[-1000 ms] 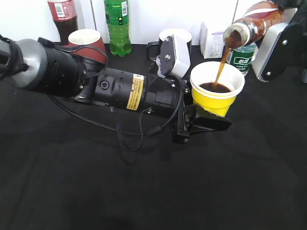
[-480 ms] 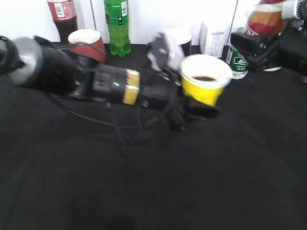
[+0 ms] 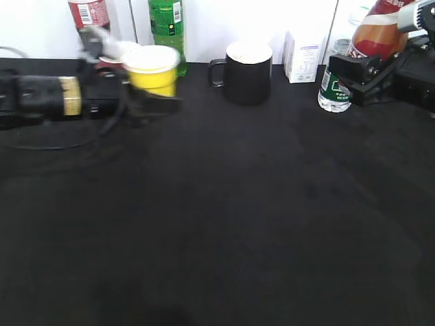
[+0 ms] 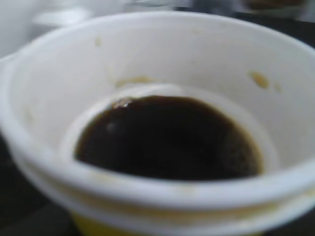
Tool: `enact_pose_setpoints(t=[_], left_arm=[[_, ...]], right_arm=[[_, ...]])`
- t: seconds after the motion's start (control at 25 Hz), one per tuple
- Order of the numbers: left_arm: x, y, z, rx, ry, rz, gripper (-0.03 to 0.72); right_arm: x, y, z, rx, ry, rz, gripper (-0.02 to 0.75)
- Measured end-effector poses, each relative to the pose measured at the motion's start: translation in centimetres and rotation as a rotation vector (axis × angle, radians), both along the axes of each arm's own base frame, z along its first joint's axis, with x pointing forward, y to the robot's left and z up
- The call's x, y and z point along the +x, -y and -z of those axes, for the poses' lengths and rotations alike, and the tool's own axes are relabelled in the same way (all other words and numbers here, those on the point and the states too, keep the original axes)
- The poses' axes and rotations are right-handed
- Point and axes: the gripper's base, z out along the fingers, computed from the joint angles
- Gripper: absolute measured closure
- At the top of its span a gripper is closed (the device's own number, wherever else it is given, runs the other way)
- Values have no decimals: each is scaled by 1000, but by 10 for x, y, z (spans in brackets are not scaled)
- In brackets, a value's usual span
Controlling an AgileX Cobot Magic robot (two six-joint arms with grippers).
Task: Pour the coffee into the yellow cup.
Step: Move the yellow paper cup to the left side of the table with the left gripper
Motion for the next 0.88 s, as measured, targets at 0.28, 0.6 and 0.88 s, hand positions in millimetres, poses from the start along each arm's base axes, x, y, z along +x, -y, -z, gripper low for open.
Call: enact_pose_setpoints(t=[0.28, 0.6, 0.88], left_arm=[[-2, -31, 17, 10, 97, -232, 247], [-2, -31, 56, -1, 48, -239, 247], [-2, -31, 62, -18, 65, -224, 197]], right_arm=[[0, 0, 0, 0, -1, 1, 210], [0, 0, 0, 0, -3, 1, 210], [0, 0, 0, 0, -3, 1, 210]])
